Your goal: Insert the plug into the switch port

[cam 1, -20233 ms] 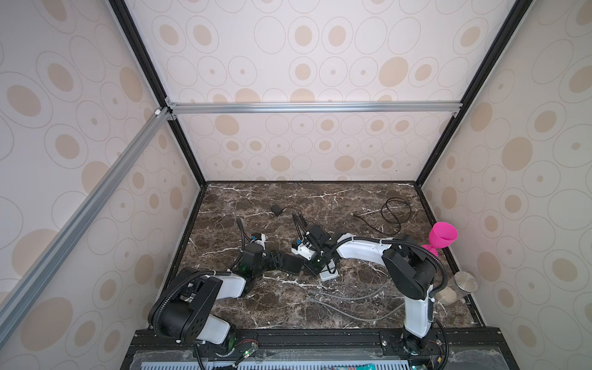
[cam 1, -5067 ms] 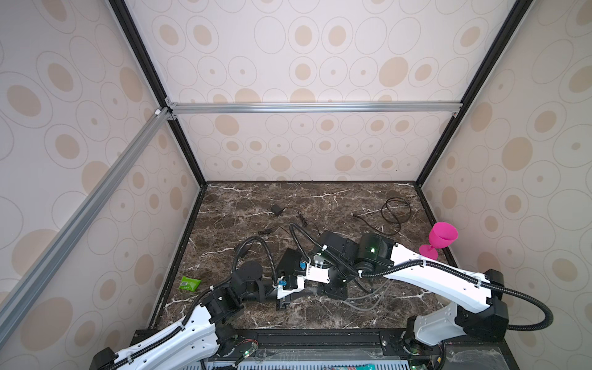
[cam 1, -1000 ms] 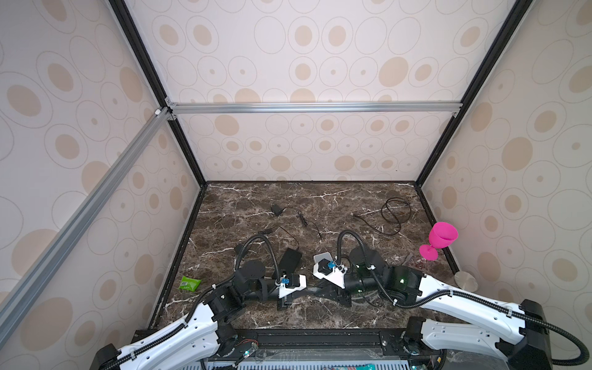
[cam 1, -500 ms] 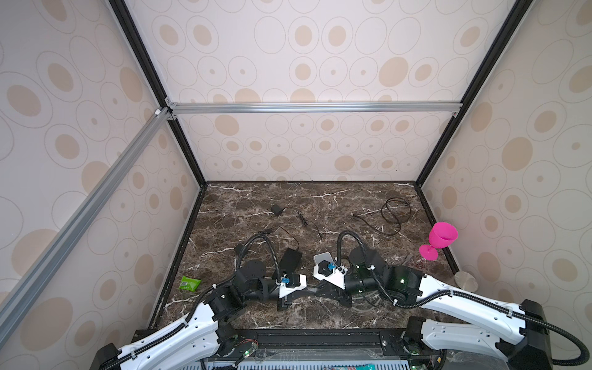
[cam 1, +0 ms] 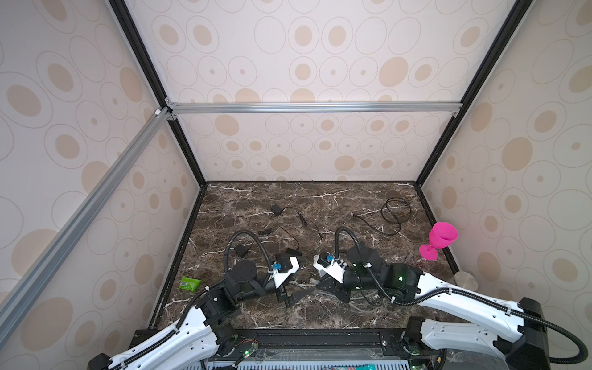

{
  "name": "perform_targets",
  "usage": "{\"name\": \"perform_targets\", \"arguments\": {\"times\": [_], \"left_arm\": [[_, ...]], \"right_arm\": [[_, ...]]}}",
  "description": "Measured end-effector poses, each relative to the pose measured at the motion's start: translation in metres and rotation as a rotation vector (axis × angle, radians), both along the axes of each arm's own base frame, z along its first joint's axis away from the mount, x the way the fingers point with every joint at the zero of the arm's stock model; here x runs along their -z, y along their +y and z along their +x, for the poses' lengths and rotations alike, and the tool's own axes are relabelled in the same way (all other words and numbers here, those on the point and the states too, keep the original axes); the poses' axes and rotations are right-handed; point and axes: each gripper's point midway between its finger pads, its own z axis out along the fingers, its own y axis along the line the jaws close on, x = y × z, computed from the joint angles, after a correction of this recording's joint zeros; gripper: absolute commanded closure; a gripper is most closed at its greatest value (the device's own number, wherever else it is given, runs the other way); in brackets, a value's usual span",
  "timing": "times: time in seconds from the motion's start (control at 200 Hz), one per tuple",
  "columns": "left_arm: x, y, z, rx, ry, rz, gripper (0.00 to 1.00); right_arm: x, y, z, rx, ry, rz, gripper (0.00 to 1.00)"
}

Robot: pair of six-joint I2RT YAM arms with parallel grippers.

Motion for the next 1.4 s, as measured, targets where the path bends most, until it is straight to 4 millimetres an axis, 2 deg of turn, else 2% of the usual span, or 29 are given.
{"name": "perform_targets", "arguments": {"times": [0.12,0.19,0.335,0.45,0.515,0.6,0.97,1.11,1.17,1.265,1.33,1.396], "left_arm": [[-0.032,0.023,0.034,-0.242,0.083,-0.094,0.02],[-0.038,0.042,0.053,-0.386,0.137,-0.127,0.02],[-0.014,0.075,0.074,-0.596,0.253,-0.123,0.02],[0.006,0.085,0.077,-0.656,0.321,-0.103,0.02],[0.016,0.087,0.075,-0.666,0.352,-0.09,0.02],[0.024,0.089,0.071,-0.668,0.378,-0.085,0.02],[0.041,0.086,0.066,-0.648,0.44,-0.093,0.03],[0.044,0.083,0.066,-0.639,0.457,-0.092,0.02],[0.045,0.082,0.066,-0.636,0.466,-0.089,0.02],[0.056,0.079,0.068,-0.638,0.497,-0.057,0.08],[0.073,0.076,0.072,-0.653,0.541,-0.005,0.09],[0.099,0.072,0.076,-0.665,0.612,0.077,0.08]], "right_arm": [[0.016,0.008,0.027,0.145,0.133,-0.064,1.0],[0.036,0.013,0.039,0.205,0.22,-0.101,1.0],[0.088,0.027,0.052,0.283,0.401,-0.195,1.0],[0.119,0.038,0.06,0.324,0.516,-0.221,1.0],[0.134,0.036,0.069,0.364,0.571,-0.233,1.0],[0.146,0.024,0.082,0.439,0.612,-0.251,1.0],[0.147,-0.038,0.141,0.707,0.62,-0.288,1.0],[0.131,-0.042,0.156,0.721,0.53,-0.315,1.0],[0.124,-0.041,0.156,0.7,0.492,-0.322,1.0],[0.115,-0.037,0.145,0.633,0.43,-0.353,1.0],[0.112,-0.03,0.134,0.569,0.378,-0.386,1.0],[0.111,-0.023,0.122,0.5,0.321,-0.425,1.0]]}}
